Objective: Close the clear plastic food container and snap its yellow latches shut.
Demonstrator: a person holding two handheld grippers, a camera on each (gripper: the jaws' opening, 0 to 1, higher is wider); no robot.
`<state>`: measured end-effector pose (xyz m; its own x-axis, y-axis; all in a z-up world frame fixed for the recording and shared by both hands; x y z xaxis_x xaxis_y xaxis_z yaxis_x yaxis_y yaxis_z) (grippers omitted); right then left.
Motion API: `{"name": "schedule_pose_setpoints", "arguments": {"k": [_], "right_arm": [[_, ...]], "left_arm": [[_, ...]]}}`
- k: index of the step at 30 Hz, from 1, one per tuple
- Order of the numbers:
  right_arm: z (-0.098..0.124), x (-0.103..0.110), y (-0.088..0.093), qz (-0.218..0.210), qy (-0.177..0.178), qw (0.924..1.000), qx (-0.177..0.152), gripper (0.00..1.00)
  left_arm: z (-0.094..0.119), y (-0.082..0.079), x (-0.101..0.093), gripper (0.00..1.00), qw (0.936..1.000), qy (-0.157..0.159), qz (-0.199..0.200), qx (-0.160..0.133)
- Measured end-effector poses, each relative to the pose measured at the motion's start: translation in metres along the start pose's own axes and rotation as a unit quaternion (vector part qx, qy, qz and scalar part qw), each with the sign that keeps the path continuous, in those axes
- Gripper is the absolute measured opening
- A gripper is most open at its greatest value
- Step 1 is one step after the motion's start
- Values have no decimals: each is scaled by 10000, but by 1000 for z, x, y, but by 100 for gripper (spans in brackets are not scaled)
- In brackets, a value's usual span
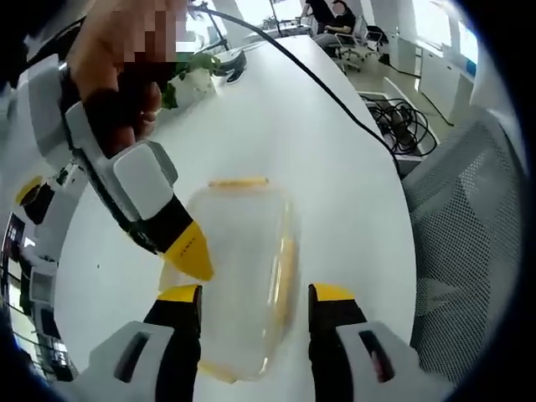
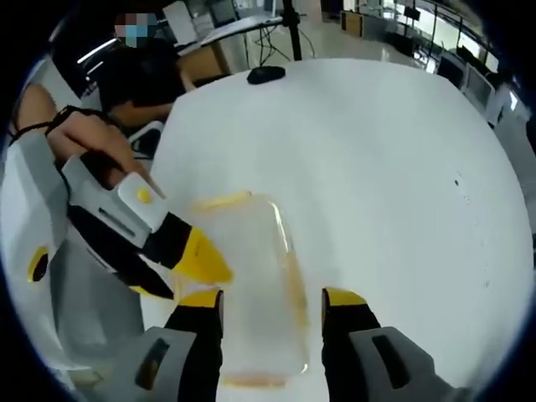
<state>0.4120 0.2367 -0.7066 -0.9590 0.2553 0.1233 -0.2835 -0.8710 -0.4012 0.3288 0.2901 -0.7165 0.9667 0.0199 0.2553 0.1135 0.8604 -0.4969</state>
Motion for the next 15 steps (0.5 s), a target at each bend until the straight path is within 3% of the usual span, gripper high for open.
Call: {"name": "schedule_pose_setpoints", "arguments": {"k": [15], "right_arm": [[20,9,21,269,440,9987,43,58]], "left_arm": [[14,6,12,64,10000,67,-53,25]]}}
Point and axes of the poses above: the point that each gripper's makers call its tool centre point, and the gripper's own axes: z roughly backward along the fingers, x roughly to its left, y roughly out of its underside, the point moved 6 cm from there along z, roughly backward along the fingers, and after that the axes turned 2 degrees about y, right-handed, at the moved point
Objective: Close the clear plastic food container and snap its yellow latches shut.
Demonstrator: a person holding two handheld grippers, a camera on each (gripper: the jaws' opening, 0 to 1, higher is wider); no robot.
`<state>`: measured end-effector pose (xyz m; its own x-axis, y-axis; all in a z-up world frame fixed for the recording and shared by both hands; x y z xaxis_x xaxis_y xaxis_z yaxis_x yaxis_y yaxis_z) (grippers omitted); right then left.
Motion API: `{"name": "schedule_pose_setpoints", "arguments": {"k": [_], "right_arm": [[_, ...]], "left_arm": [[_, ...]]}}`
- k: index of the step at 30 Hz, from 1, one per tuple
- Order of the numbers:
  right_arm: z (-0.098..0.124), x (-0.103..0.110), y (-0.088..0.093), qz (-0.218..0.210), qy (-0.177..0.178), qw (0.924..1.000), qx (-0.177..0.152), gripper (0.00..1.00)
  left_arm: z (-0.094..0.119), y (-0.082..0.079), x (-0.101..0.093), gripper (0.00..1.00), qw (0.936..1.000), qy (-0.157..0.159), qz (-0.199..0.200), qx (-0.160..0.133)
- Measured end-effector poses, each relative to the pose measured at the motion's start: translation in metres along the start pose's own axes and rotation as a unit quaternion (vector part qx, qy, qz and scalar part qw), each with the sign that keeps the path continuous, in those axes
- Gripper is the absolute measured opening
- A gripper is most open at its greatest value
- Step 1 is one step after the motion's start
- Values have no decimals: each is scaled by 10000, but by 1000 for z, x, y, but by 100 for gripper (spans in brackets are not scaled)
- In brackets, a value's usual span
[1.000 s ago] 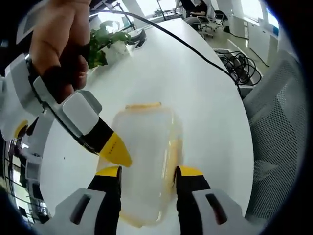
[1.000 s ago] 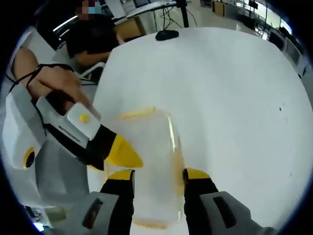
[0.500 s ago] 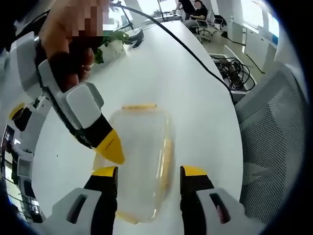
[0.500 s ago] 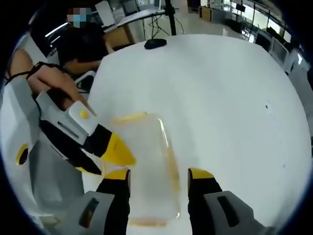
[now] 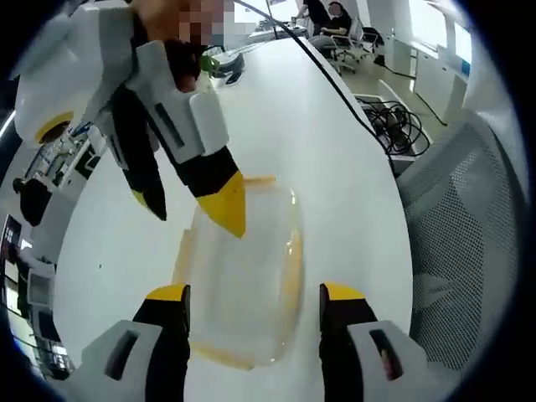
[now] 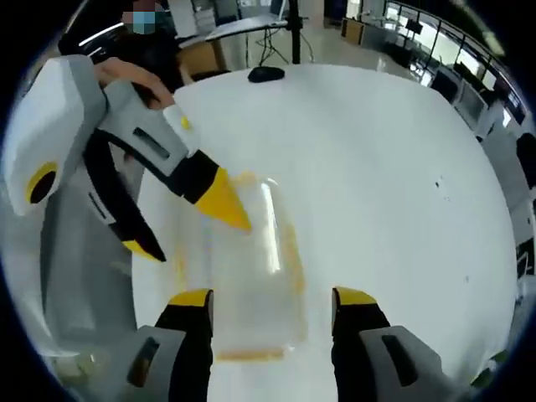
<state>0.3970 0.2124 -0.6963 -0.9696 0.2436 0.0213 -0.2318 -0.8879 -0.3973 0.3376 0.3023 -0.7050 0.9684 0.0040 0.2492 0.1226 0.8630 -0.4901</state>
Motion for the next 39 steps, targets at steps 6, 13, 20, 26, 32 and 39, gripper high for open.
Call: {"name": "schedule_pose_setpoints", "arguments": {"k": [6,13,20,26,32,39], "right_arm": [[4,9,9,55,57,10000,12,61],[3,21,16,124,105,9998,75,65],[-1,28,20,312,243,9991,151,70],[-7,33,25,457,346,9981,233,73],[-15,33,29,641,488,9962,343,80],[-20,31,32,727,533,9952,382,81]], "left_arm": [[5,8,6,69,10000,65,-8,69],[5,16,11,75,9998,159,-41,123],[3,24,19,80,9995,240,24,200],[-4,34,22,84,9987,338,21,374],[-11,37,24,86,9982,389,-11,461],[-22,37,24,86,9974,468,-127,533]]}}
Point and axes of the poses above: the point that each gripper's makers call its tool centre point, and the gripper's own axes: z roughly backward along the fingers, x roughly to its left, y roughly out of its underside, the point moved 6 cm from there along z, roughly backward along the fingers, and after that the axes turned 2 degrees about y, right-handed, at the moved point
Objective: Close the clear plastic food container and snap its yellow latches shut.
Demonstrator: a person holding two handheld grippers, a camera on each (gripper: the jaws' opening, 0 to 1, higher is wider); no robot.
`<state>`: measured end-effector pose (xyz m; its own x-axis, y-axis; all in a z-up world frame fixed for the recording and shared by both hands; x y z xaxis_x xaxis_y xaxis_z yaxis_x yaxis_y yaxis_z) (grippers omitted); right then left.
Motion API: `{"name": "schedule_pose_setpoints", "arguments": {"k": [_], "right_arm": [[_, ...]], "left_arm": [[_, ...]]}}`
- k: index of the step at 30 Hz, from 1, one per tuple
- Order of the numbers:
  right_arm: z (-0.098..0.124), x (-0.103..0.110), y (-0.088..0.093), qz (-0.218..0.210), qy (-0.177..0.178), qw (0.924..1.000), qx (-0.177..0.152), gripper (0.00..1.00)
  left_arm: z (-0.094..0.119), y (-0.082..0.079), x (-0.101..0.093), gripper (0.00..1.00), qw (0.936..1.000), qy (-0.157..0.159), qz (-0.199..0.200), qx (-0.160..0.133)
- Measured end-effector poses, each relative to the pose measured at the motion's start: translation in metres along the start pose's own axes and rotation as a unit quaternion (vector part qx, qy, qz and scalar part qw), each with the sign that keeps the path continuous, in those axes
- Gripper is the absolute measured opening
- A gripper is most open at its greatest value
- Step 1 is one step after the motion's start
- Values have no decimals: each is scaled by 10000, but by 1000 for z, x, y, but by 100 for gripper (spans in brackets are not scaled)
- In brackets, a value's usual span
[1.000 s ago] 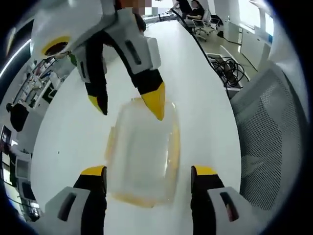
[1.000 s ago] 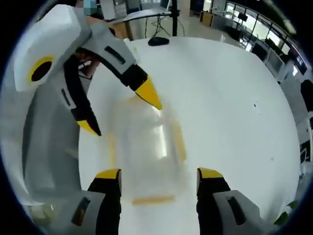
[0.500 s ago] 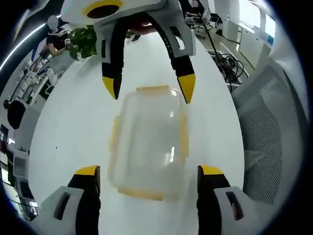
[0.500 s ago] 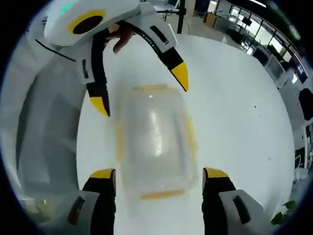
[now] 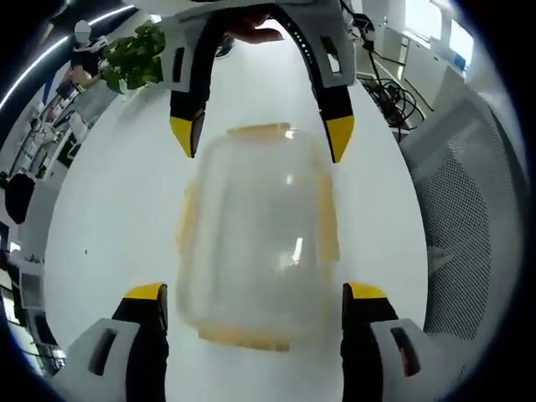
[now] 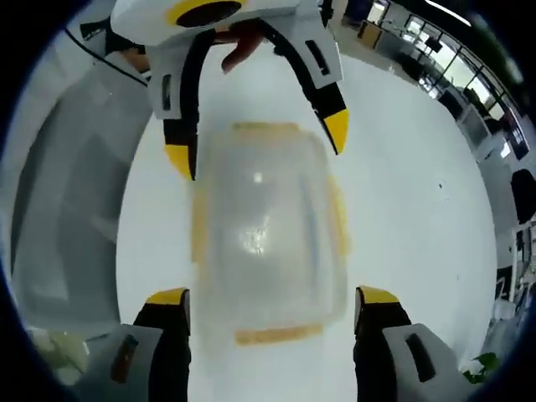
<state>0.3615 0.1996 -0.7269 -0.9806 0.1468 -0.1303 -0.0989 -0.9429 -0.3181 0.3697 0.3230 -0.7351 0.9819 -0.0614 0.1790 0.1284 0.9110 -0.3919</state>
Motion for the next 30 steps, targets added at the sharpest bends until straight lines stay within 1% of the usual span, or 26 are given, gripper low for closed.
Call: {"name": "schedule_pose_setpoints", "arguments": {"k": [6,9,11,15,24,30], "right_arm": [[-8,-1,2,138,28,9999,86,81],[-11,0,4,214,15,9997,147,81],[-11,-1,4,223,31,9997,137,82],[-15,0,7,263,18,9995,177,80],[-15,2,5,186,-10,9997,168,79],[-15,10,0,138,-11,9998,109,79]], "left_arm": [[-7,-2,2,86,10000,33,-21,46],[-10,-2,0,85,9999,135,36,49],[-10,-1,1,84,9999,101,-40,96],[-11,0,1,84,9999,120,-33,80],[-11,1,0,83,9999,144,-47,80],[-7,7,-6,83,9998,163,-68,101]]}}
Point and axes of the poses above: the point that each gripper's makers call its tool centre point, and the gripper's own axes: z roughly backward along the fingers, x roughly to its left, y roughly out of its underside, the point moved 6 cm from there along z, roughly backward along the fingers, and after that the axes turned 2 degrees about y, right-handed, at the moved point
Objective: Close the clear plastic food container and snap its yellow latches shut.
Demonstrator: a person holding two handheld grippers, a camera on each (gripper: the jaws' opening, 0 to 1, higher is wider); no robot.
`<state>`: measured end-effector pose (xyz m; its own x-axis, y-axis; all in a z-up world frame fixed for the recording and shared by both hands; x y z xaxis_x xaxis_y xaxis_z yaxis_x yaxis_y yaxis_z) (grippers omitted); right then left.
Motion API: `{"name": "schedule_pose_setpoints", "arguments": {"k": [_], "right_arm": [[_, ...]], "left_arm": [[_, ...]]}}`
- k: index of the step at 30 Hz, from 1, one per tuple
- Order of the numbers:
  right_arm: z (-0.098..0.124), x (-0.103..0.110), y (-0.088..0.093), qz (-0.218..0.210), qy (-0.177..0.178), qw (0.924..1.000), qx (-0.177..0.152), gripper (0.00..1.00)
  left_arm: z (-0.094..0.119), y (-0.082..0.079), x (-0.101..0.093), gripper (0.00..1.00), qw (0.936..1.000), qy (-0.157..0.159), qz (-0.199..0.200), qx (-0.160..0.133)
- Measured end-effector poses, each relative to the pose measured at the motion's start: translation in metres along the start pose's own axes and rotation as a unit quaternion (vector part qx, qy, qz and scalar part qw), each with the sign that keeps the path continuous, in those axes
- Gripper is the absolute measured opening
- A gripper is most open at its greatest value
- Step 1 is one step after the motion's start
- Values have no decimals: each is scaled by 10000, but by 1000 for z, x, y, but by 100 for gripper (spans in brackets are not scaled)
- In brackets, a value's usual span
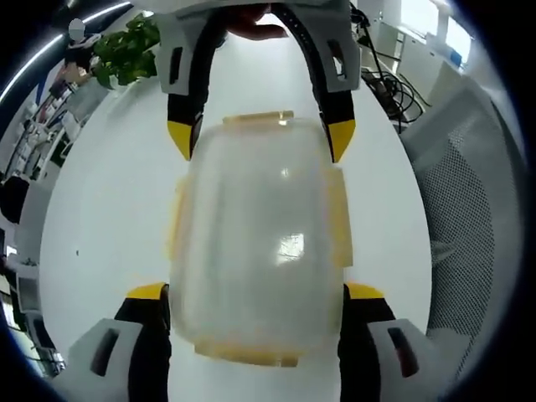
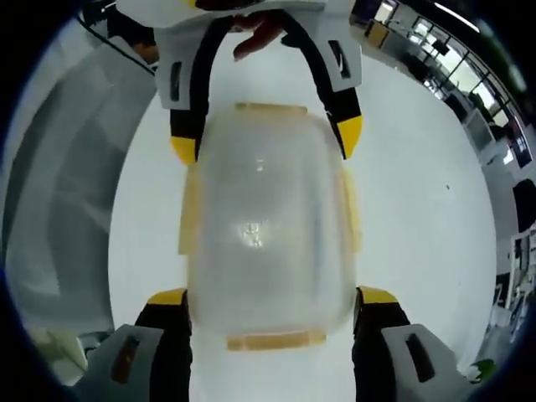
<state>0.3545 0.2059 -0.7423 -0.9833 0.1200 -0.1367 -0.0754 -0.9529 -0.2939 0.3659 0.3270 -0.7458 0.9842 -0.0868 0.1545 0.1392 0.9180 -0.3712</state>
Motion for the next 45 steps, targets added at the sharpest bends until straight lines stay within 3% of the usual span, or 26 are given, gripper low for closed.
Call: {"name": "schedule_pose_setpoints", "arguments": {"k": [45], "right_arm": [[-23,24,-82,63,-22,9999,125,79]], "left_arm": [[34,76,-23,83,9997,-85,201,75]]}}
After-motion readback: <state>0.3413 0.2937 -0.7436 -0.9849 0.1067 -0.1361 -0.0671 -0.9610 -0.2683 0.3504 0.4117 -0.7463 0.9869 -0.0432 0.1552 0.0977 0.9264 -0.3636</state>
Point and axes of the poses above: the point that each gripper's makers call its tool centre point, and the gripper's own axes: z roughly backward along the fingers, x roughly to its left, y roughly out of its underside, the point moved 6 cm from there along z, roughly backward along the fingers, and after that the axes turned 2 degrees about y, right-handed, at the moved point
